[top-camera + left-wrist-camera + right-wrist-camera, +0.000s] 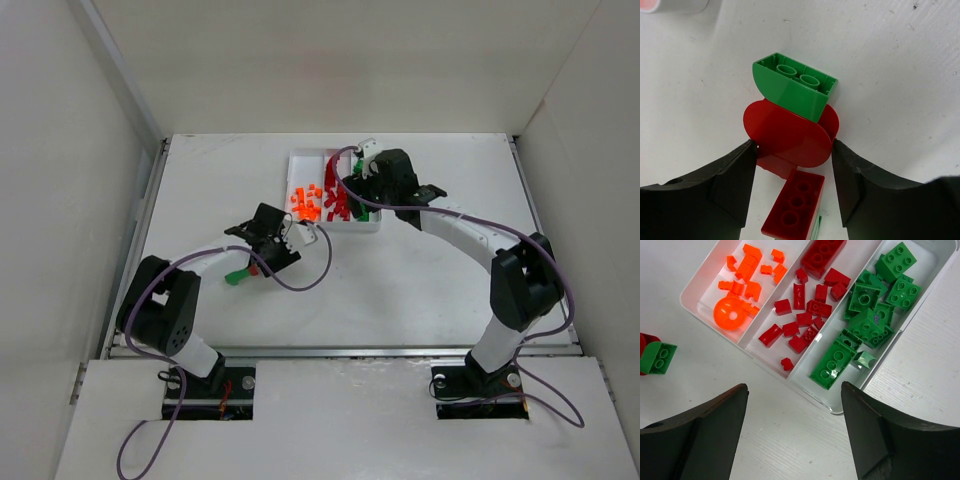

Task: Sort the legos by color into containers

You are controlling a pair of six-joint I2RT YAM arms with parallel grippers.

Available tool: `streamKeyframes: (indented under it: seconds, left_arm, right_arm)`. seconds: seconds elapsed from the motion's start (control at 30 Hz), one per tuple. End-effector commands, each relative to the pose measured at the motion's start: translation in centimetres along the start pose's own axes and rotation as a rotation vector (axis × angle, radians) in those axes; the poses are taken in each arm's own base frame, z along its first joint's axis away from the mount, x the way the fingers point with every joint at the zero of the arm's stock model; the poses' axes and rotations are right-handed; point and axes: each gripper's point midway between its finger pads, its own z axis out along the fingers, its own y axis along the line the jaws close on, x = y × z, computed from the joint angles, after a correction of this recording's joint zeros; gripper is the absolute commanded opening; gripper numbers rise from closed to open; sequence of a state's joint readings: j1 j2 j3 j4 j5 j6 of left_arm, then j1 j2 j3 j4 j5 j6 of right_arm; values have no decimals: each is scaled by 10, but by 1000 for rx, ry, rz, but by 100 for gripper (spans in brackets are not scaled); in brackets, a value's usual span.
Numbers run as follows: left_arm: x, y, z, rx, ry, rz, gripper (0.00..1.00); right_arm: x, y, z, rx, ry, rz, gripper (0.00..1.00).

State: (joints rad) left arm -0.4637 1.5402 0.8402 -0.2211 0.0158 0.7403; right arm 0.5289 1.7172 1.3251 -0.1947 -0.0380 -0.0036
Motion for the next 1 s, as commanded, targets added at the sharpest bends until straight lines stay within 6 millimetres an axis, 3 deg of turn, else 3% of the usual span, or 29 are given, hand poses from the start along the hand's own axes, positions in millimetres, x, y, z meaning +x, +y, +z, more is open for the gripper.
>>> streamKeyframes:
  seconds: [0.0, 0.03, 0.07, 0.2, 0.23, 0.27, 0.3, 0.33, 0.37, 0.4, 0.43, 0.47, 0.53, 0.73, 0.8, 0.97]
  left_arm:
    - [-9, -2, -10, 34, -43, -17, 12]
    - [-13, 1, -11, 27, -51, -27, 2]
    - [-16, 5, -13, 11, -54, -40, 0]
    - [-36, 20, -35, -10, -115, -94, 0]
    - [-48, 26, -49, -27, -165, -106, 0]
    - [-59, 29, -61, -29, -207, -130, 0]
    - [-83, 40, -81, -31, -293, -148, 0]
    - [-97, 46, -92, -28, -333, -170, 0]
    - [-104, 47, -104, -7, -344, -197, 0]
    - [-129, 58, -124, -1, -411, -245, 0]
    - [-138, 61, -134, 2, -438, -260, 0]
    - [-147, 65, -142, 3, -468, -267, 0]
    - [-160, 74, -161, -10, -512, -271, 0]
    - [-174, 65, -177, 19, -541, -187, 0]
    - [-175, 59, -176, 31, -537, -179, 0]
    - [-179, 54, -180, 68, -556, -178, 0]
  right_arm:
    - [-11, 2, -3, -17, -42, -3, 80]
    - [-15, 2, -7, -17, -54, -13, 80]
    - [-15, 2, -7, -17, -54, -13, 80]
    - [-39, 6, -30, -29, -124, 15, 84]
    - [-51, 11, -38, -54, -153, 27, 88]
    - [-63, 16, -52, -72, -188, 57, 100]
    - [-73, 21, -60, -94, -216, 73, 100]
    - [-76, 31, -65, -148, -220, 87, 100]
    - [-92, 37, -75, -181, -255, 100, 100]
    - [-98, 44, -79, -218, -260, 153, 100]
    - [-101, 58, -82, -294, -252, 170, 100]
    - [-112, 61, -87, -337, -266, 189, 100]
    - [-113, 72, -84, -435, -225, 267, 100]
    - [-125, 116, -100, -731, -172, 294, 100]
    - [-134, 118, -104, -753, -204, 293, 100]
    - [-131, 117, -106, -802, -210, 379, 100]
